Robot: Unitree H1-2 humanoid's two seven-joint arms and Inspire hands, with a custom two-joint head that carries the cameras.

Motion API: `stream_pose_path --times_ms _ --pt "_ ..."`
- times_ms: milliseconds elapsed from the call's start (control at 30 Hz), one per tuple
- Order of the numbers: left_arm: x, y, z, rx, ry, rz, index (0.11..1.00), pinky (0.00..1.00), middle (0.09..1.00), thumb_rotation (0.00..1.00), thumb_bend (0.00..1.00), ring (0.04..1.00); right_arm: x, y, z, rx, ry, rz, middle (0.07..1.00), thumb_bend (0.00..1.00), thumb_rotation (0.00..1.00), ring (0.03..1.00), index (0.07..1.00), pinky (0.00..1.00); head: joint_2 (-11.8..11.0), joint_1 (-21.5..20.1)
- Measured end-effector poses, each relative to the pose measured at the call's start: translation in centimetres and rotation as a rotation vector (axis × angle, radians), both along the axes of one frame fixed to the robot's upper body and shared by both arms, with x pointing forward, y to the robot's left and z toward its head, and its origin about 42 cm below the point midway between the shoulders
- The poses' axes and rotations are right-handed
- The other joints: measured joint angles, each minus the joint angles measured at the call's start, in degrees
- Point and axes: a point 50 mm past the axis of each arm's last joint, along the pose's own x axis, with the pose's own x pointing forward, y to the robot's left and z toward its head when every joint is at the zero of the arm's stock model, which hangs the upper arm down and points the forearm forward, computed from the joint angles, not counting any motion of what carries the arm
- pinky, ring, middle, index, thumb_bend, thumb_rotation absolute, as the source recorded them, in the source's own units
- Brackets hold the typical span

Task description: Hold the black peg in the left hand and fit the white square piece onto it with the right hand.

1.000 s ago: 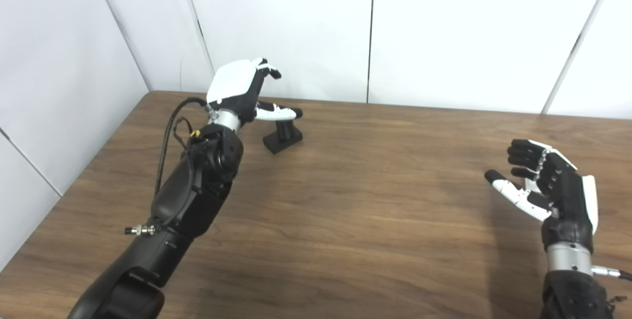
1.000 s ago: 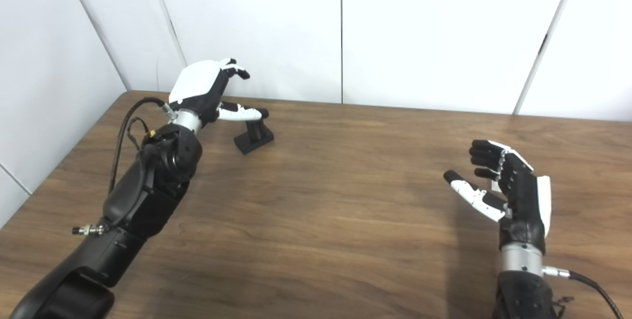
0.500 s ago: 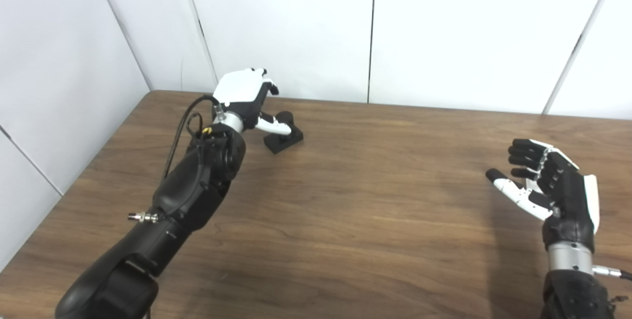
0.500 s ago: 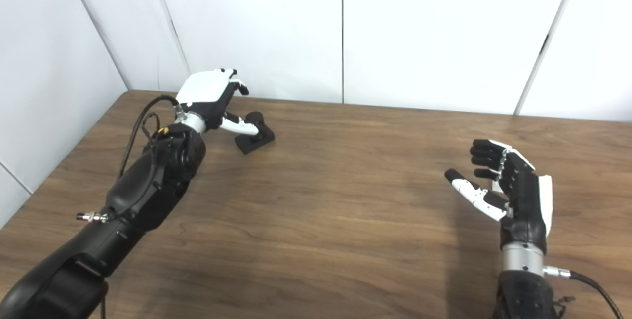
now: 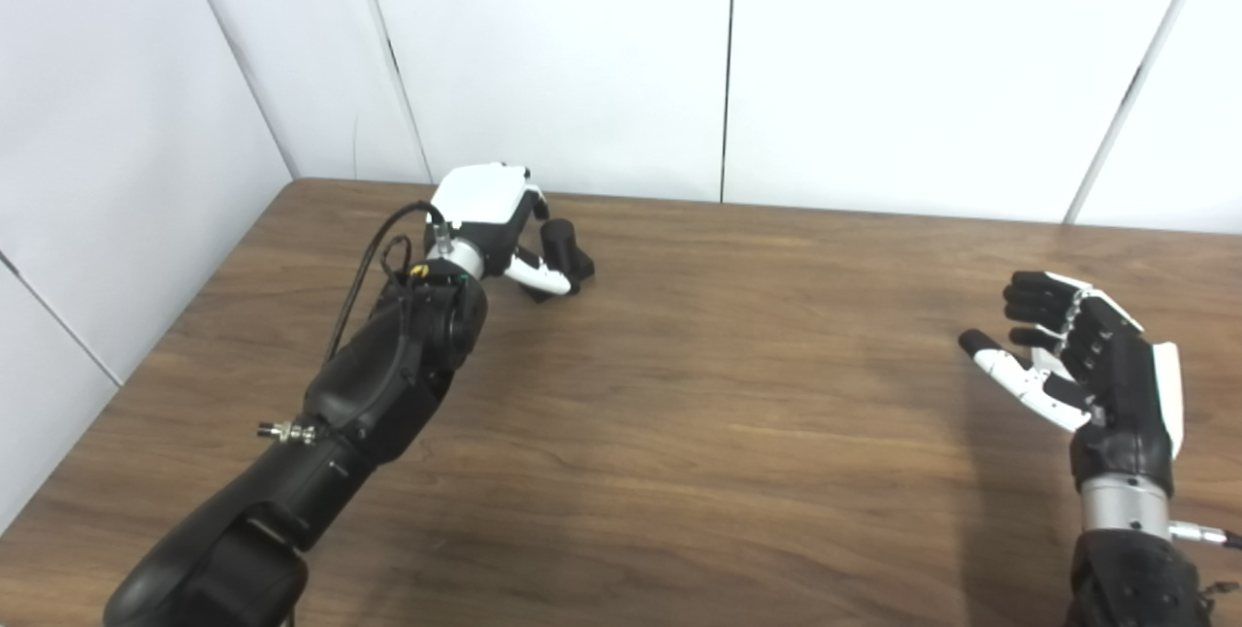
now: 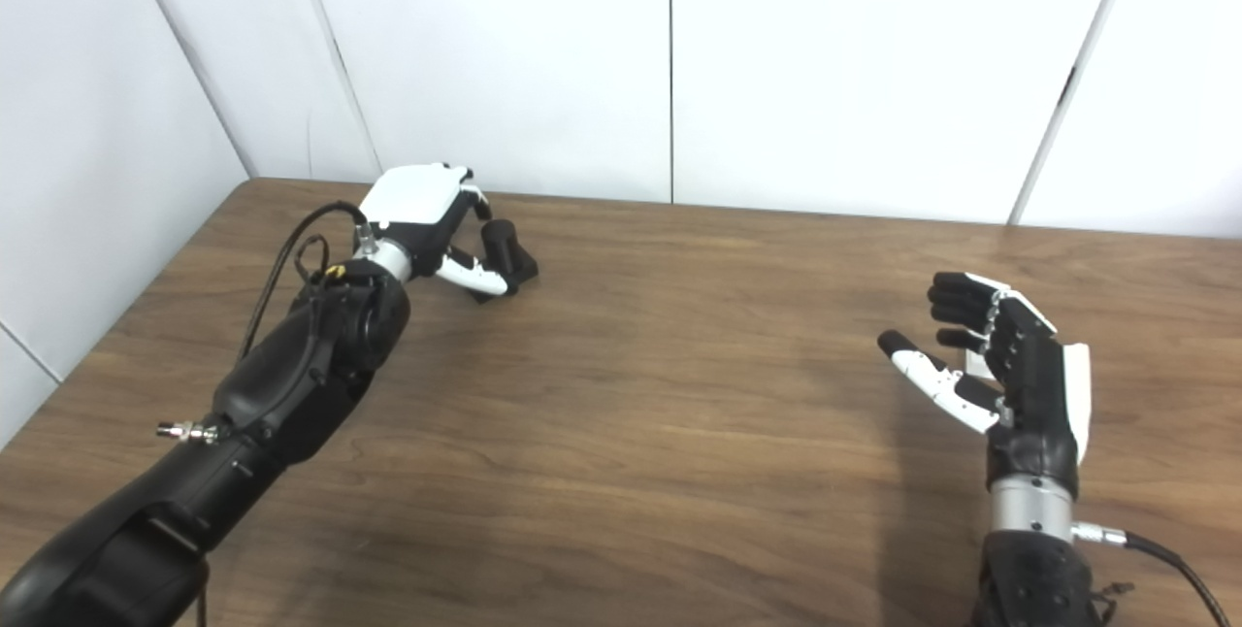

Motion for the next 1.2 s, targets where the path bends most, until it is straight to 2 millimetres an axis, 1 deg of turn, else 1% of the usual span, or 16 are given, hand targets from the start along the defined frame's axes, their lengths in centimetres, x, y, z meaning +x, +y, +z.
stream_pose_path --times_ms 167,200,333,533,700,900,1000,1200 --pt "-0.8 -0.2 -1.9 -0.005 0.040 -0.005 0.725 0.92 0.970 0.51 0.95 0.993 0.0 0.0 0.0 0.001 -0.001 -0.001 0.666 0.62 0.06 0.669 0.652 0.59 0.3 -0.3" --pt "-0.8 -0.3 -2.0 -0.006 0.034 -0.007 0.726 0.92 0.971 0.51 0.94 0.994 0.0 -0.1 0.0 0.001 0.000 -0.002 0.667 0.62 0.06 0.669 0.652 0.59 0.3 -0.3" --pt "-0.7 -0.1 -2.3 -0.005 0.035 -0.002 0.735 0.95 0.980 0.49 0.94 1.000 0.0 -0.1 0.1 0.001 -0.003 -0.002 0.666 0.62 0.07 0.666 0.653 0.59 0.5 -0.4" --pt "-0.6 0.0 -2.5 -0.008 0.030 0.006 0.737 0.94 0.977 0.47 0.93 0.998 -0.2 -0.2 0.5 -0.006 -0.018 -0.004 0.667 0.61 0.07 0.661 0.652 0.58 0.7 -0.5" --pt "-0.5 0.2 -2.7 -0.019 0.027 0.017 0.731 0.96 0.974 0.47 0.92 0.999 -0.2 -0.3 0.4 -0.008 -0.016 -0.005 0.666 0.61 0.07 0.660 0.648 0.58 0.9 -0.8" --pt "-0.3 0.3 -2.8 -0.029 0.023 0.025 0.726 0.93 0.962 0.46 0.91 0.984 -0.3 -0.3 0.5 -0.005 -0.018 -0.003 0.667 0.61 0.06 0.660 0.648 0.57 1.1 -1.1" --pt "-0.2 0.2 -3.0 -0.036 0.013 0.028 0.721 0.90 0.951 0.46 0.88 0.971 -0.4 -0.3 0.5 -0.005 -0.020 -0.004 0.670 0.61 0.06 0.666 0.651 0.58 1.1 -1.3" --pt "-0.1 0.0 -3.2 -0.054 0.004 0.032 0.693 0.88 0.937 0.45 0.84 0.959 -0.5 -0.3 0.6 -0.008 -0.023 -0.007 0.665 0.61 0.06 0.659 0.645 0.57 1.2 -1.1"
